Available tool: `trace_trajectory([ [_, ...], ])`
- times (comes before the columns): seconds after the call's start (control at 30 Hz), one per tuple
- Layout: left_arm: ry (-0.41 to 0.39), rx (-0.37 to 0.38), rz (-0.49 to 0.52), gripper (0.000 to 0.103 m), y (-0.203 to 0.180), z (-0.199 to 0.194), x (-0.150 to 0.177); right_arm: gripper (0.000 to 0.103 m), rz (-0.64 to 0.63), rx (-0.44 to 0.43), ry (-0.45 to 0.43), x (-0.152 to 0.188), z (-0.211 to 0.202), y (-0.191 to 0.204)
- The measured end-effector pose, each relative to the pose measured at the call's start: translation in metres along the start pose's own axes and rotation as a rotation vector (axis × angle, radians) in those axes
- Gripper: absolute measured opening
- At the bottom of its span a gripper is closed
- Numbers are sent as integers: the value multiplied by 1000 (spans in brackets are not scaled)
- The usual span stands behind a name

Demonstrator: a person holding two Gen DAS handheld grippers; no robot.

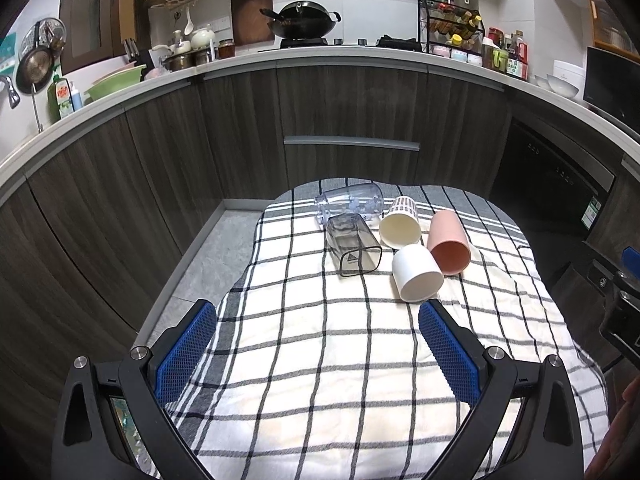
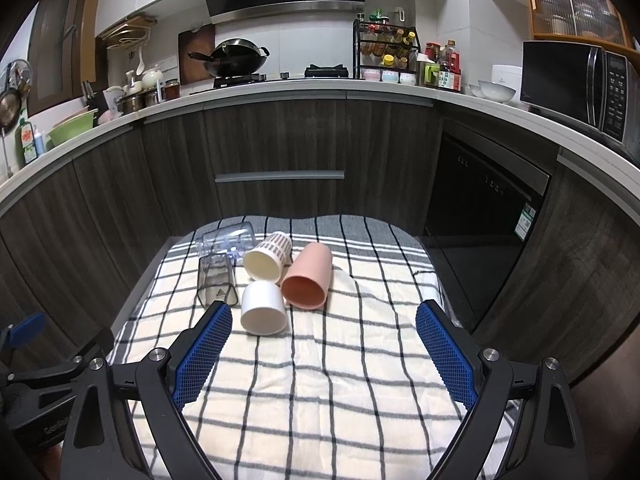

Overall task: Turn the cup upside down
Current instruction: 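Move the left gripper toward the clear square glass cup, then close the left gripper around the body of the glass cup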

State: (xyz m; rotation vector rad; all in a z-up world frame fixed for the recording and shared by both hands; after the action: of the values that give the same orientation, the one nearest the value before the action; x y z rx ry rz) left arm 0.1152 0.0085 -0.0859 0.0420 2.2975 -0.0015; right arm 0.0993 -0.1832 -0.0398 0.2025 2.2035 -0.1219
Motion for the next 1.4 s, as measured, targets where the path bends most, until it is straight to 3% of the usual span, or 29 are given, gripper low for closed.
trace_trajectory([
  [0.33, -10, -9, -36, 103, -16, 51, -32, 93, 1, 43, -11, -17, 37, -12],
  [0.53, 17, 4, -55, 103, -31, 95, -53, 93, -1, 77, -6, -29, 70, -22],
  [0.7, 52, -30, -78, 103, -36, 134, -66, 93, 0, 95, -7, -43, 99, -28],
  [1.0, 206, -62, -75, 103, -45, 218, -65, 93, -4, 98, 17, -58, 154, -27],
  [1.27, 320, -73, -71, 102, -47, 265, -52, 93, 11, 102, 14, -64, 195, -28],
  [1.4, 377, -70, -76, 96, -43, 281, -45, 93, 42, 95, 30, -62, 209, -31],
])
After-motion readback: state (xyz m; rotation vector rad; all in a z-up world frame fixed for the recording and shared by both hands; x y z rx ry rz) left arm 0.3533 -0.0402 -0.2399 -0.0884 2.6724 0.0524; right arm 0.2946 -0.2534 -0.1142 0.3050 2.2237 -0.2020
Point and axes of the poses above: each gripper's, at about its wrist camera, not at the fingertips, and z roughly the way its jaws point, y to its left, x to its underside, the point moved 8 cm from there along z, roughly the way its jaws point, and after that the axes turned 1 degree about x, right-handed, at the moved point
